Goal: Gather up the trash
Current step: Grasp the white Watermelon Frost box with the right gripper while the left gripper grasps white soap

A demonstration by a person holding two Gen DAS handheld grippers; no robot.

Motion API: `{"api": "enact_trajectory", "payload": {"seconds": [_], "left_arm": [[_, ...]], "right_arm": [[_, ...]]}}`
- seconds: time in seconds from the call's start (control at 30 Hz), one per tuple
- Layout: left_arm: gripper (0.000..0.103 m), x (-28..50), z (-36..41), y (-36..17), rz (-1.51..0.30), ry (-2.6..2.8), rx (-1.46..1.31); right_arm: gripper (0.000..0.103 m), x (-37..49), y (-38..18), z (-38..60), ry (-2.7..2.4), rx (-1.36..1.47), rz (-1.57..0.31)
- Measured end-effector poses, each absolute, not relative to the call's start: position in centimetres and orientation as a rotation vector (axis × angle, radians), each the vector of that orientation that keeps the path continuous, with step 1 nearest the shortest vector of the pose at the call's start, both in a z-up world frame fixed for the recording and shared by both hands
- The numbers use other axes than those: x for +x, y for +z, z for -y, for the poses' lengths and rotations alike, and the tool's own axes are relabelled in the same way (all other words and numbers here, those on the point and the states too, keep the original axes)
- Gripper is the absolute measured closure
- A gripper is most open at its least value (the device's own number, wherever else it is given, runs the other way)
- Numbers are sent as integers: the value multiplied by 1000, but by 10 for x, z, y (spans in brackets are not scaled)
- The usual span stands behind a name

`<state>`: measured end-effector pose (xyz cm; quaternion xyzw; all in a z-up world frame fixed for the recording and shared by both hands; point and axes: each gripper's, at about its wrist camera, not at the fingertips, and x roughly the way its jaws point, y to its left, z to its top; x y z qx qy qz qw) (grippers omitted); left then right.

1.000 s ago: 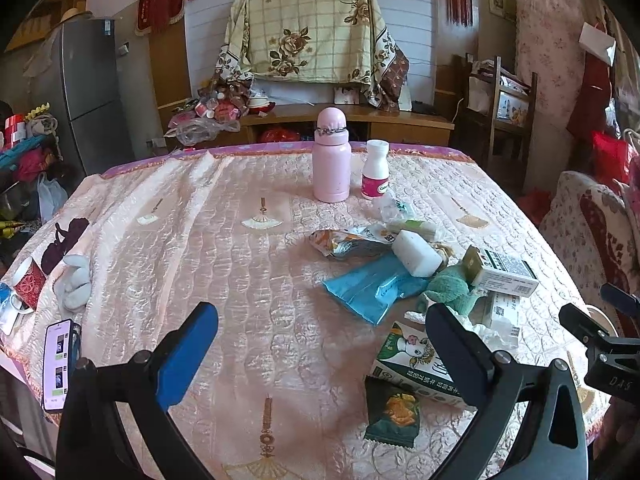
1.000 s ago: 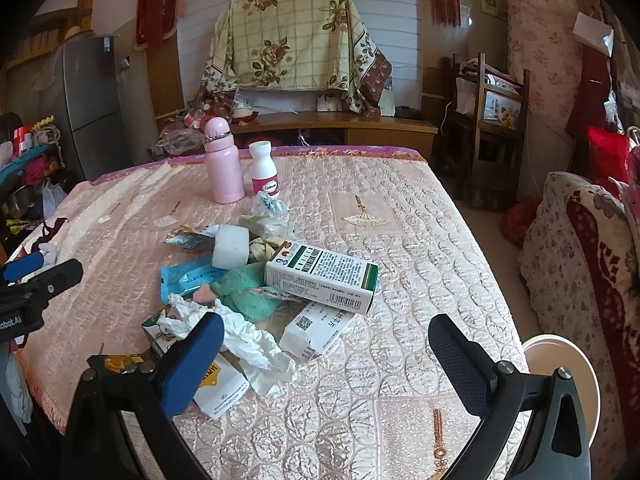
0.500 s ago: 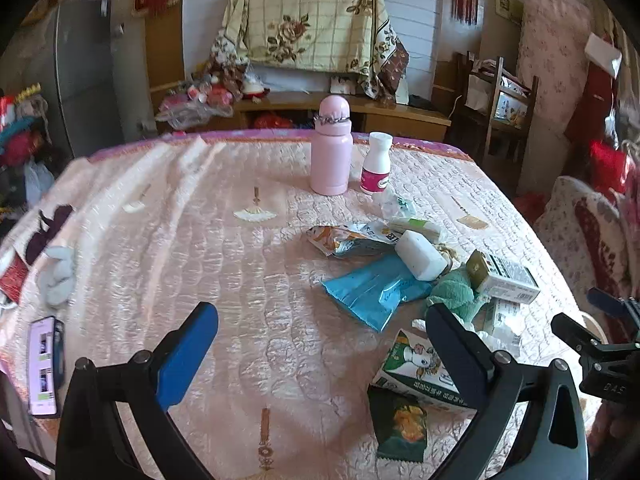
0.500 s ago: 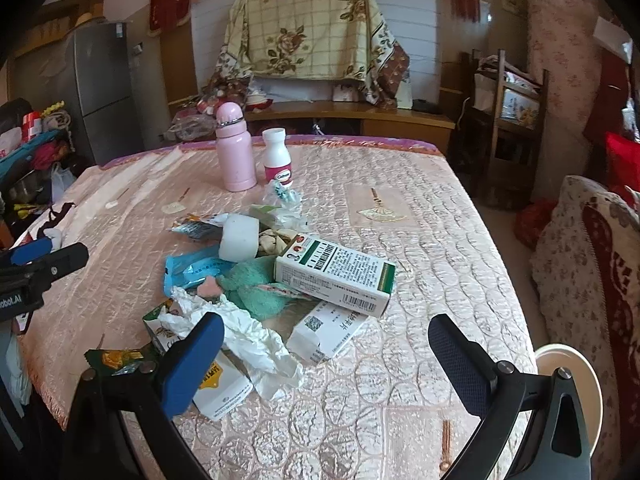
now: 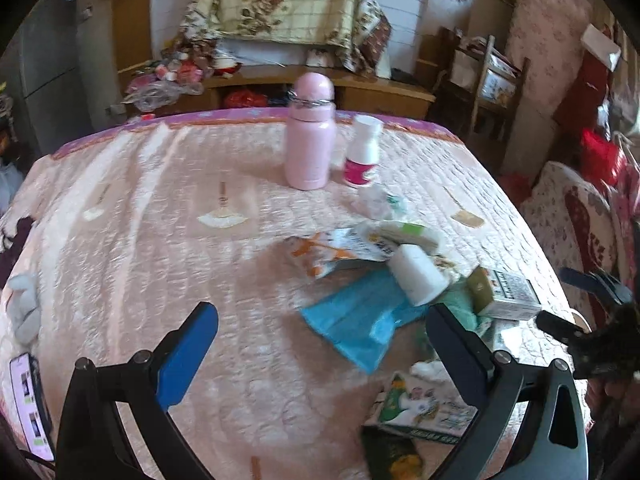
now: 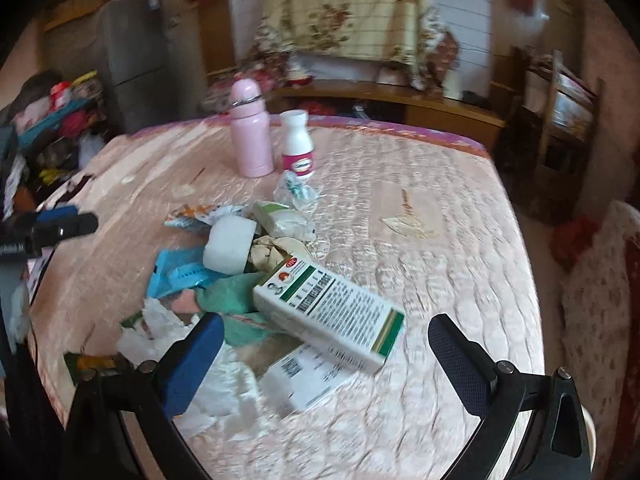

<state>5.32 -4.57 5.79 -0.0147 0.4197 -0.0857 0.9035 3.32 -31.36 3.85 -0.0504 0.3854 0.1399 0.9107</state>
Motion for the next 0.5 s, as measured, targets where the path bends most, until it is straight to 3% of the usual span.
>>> {"api": "enact_trajectory", "payload": {"seconds": [0.5], "left_arm": [[0, 131, 127, 12, -1029, -174, 67]], "right_arm": [[0, 109, -5, 316, 583, -277, -994]]}}
